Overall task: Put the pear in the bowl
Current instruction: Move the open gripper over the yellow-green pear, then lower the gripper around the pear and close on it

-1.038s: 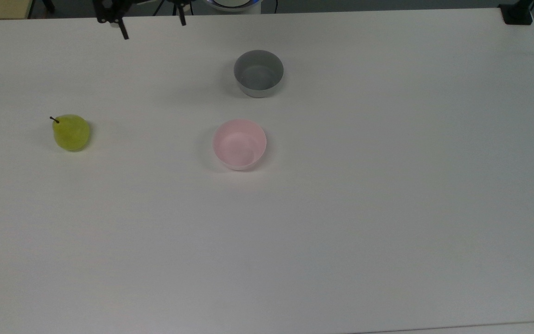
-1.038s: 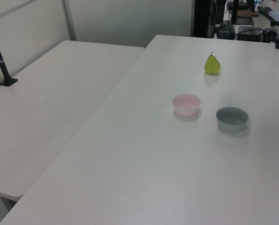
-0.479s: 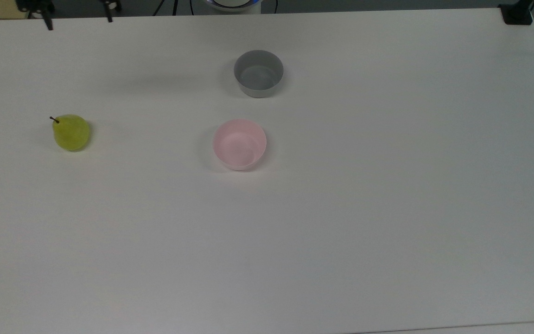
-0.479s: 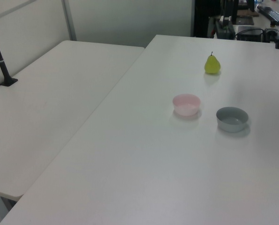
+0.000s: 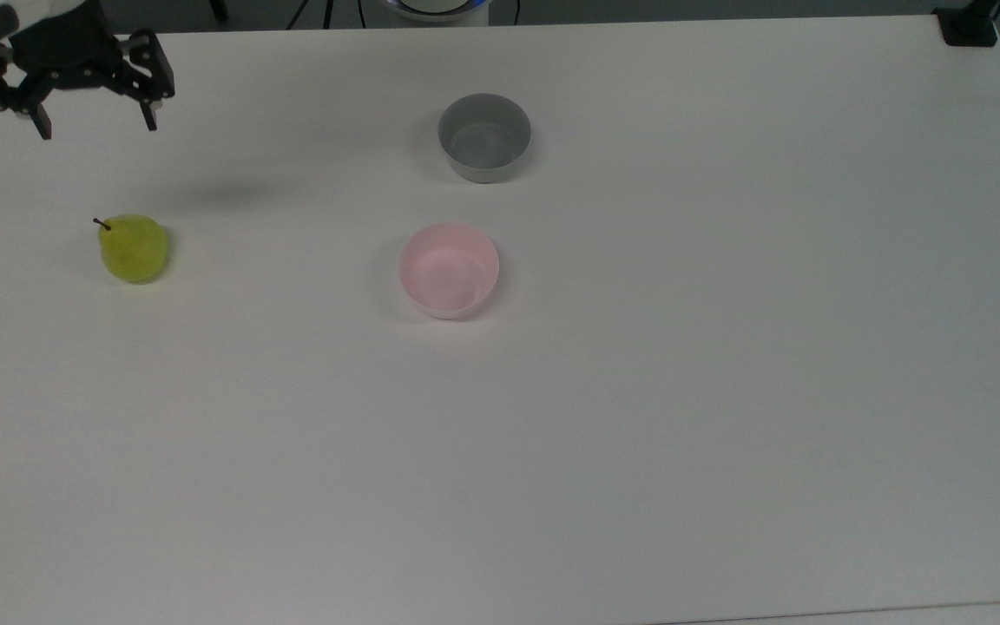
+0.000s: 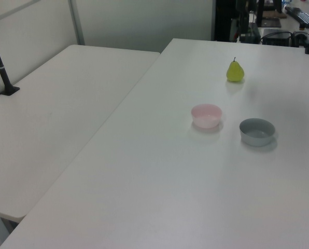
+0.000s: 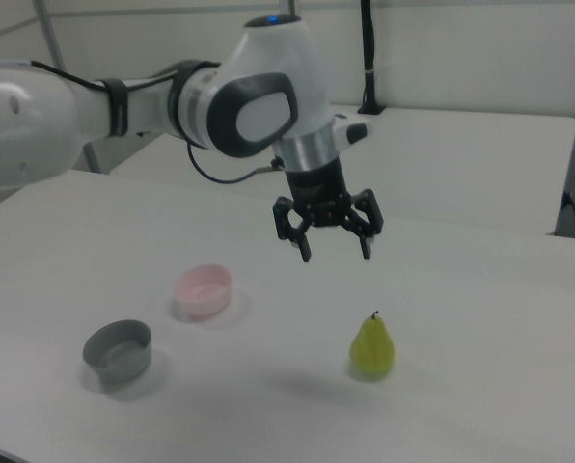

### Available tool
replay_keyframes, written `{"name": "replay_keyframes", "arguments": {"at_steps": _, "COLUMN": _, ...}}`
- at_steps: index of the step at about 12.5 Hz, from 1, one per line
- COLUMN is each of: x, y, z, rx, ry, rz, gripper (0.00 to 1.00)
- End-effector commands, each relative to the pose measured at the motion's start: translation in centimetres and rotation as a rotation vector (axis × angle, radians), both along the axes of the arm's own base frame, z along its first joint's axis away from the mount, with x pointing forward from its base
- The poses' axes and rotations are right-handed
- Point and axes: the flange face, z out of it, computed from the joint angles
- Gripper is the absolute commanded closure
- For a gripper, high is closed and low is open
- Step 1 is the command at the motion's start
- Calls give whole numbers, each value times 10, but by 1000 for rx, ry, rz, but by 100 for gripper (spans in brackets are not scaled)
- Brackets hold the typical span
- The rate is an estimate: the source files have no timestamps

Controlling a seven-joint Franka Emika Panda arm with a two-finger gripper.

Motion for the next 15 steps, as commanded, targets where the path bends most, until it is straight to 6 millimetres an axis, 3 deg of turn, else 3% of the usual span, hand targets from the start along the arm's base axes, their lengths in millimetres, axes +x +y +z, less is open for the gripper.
{"name": "replay_keyframes", "arguments": {"at_steps": 1, "x": 5, "y": -17, "z": -44, "rx": 8, "ry": 2, "rz": -21, "gripper": 0}}
{"name": "replay_keyframes", "arguments": {"at_steps": 3, "x": 11, "y": -32, "z": -74, "rx": 2, "ry": 4, "rz": -47, "gripper": 0}}
{"name": "replay_keyframes", "arguments": {"at_steps": 9, "x": 11, "y": -44, "z": -149, "rx": -11, "ry": -13, "rz": -64, "gripper": 0}}
{"name": "replay_keyframes", "arguments": {"at_steps": 13, "x": 15, "y": -38, "z": -171, "rx": 13, "ry": 6, "rz": -69, "gripper": 1}}
{"name": "replay_keyframes", "arguments": {"at_steps": 14, "x": 17, "y": -38, "z": -176, "rx": 7, "ry": -6, "rz": -76, "gripper": 11}}
{"name": "replay_keyframes", "arguments": {"at_steps": 15, "x": 20, "y": -38, "z": -178, "rx": -1, "ry": -32, "rz": -93, "gripper": 29}}
